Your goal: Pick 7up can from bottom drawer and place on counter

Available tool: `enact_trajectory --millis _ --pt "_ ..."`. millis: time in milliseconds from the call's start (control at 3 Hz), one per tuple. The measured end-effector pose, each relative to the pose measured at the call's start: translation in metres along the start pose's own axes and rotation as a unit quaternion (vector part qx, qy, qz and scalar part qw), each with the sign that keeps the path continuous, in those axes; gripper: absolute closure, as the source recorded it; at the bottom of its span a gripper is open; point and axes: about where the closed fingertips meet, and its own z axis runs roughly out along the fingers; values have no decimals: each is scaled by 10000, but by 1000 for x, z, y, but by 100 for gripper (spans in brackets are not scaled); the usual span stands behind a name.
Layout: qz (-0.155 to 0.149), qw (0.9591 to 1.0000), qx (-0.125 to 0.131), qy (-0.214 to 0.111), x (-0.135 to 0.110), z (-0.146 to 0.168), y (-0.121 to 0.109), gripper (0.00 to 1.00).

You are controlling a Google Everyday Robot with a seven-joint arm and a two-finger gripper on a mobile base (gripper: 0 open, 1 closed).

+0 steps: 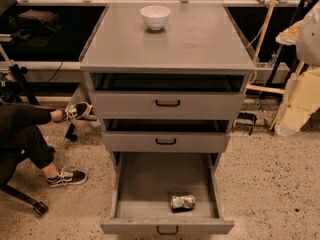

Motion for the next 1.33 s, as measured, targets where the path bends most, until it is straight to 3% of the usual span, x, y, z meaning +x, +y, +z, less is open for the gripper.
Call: enact_trajectory --millis 333,667,1000,1333 --pt "1 10000 0 0 0 0 0 0" --pt "215 9994 -255 123 10 27 -1 0" --pt "644 9929 -927 385 44 121 6 0" --pt "937 9780 -1713 727 81 247 29 0"
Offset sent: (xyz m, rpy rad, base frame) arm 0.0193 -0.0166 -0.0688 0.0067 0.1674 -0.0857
